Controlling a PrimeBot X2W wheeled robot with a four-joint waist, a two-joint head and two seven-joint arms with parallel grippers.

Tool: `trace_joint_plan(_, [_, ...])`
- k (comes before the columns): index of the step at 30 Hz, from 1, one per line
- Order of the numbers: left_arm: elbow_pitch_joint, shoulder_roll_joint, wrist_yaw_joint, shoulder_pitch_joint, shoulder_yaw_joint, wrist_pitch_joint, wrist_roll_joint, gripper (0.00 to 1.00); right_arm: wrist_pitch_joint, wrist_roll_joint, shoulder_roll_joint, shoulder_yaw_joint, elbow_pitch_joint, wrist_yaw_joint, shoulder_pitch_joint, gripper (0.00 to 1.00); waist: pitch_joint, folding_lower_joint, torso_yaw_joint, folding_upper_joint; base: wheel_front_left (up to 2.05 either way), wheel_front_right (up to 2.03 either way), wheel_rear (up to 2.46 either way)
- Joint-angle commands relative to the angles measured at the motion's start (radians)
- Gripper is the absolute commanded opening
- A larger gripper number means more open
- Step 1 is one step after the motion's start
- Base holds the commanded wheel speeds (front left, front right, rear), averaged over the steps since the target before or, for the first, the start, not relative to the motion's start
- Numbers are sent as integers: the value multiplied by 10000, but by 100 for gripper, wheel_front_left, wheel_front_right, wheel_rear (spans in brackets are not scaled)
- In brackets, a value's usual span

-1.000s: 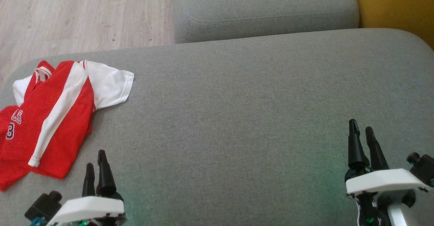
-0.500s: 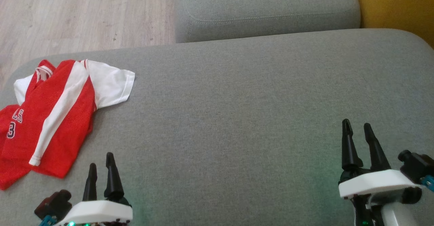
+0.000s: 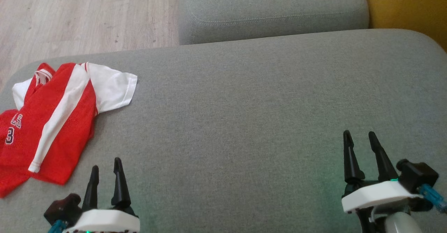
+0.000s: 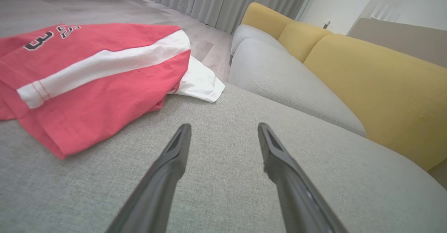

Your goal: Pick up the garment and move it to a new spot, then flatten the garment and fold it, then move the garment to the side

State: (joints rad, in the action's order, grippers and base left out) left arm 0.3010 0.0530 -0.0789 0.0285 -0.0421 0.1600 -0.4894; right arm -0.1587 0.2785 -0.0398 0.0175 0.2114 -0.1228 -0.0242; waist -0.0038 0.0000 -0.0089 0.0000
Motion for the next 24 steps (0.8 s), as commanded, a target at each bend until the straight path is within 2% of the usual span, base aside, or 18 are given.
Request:
trace_joint_plan(1, [-272,147,43,-215,195,121,165,100,-137,-200,-81,206,-300,-60,300,100,0,0,0,0,0,0,0])
trace_joint_plan(24, [175,268,235,-72,468,831,3138,100,-845,-2724,-99,451,435,-75,314,100,-145,0,115,0,0,0,0])
